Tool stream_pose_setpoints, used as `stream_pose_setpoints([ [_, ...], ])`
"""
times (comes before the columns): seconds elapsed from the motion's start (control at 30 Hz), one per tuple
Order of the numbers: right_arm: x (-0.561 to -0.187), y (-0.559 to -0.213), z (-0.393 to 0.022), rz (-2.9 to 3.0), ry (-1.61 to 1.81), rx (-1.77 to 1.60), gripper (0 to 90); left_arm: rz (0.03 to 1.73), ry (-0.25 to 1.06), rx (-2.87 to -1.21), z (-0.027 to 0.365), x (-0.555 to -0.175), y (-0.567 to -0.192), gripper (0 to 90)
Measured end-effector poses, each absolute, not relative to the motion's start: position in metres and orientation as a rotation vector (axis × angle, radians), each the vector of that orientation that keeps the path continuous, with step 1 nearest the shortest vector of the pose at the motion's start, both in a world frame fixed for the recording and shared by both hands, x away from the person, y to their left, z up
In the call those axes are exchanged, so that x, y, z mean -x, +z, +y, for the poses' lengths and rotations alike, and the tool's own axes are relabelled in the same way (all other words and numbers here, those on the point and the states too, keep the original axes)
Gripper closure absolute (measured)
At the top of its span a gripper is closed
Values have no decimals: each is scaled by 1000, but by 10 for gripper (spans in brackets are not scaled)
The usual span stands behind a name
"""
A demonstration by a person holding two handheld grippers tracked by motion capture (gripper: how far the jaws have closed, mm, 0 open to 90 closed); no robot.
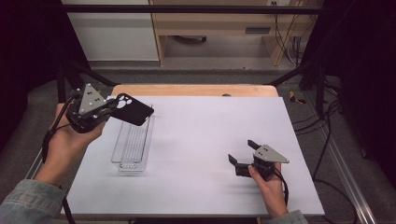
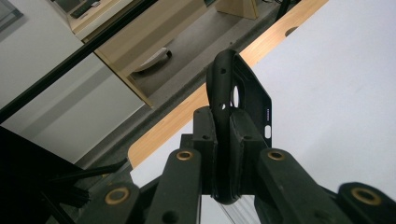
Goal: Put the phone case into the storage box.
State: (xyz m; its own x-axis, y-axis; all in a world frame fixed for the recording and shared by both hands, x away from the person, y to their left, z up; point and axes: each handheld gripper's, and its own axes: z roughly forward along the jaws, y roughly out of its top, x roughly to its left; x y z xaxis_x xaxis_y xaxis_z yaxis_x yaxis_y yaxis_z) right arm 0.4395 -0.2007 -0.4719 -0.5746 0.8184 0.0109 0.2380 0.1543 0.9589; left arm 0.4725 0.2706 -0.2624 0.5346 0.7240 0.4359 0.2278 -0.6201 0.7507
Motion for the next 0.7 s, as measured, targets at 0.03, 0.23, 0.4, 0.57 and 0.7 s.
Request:
stream_pose_setpoints([
  [0.03, -439, -472, -202, 1907, 1435, -1001, 74, 767, 1007, -2137, 270, -473, -262, 825],
  [0.23, -436, -473, -206, 1884, 1444, -1005, 72, 758, 1013, -2157, 268, -477, -261, 826],
  [0.4, -433, -473, -210, 1876, 1449, -1006, 72, 749, 1023, -2174, 267, -479, -261, 825],
  [0.57, -430, -474, -213, 1867, 1455, -1011, 72, 747, 1020, -2182, 268, -481, -262, 825],
  [0.7, -428, -474, -216, 1862, 1458, -1012, 72, 748, 1027, -2189, 269, -483, -262, 826],
])
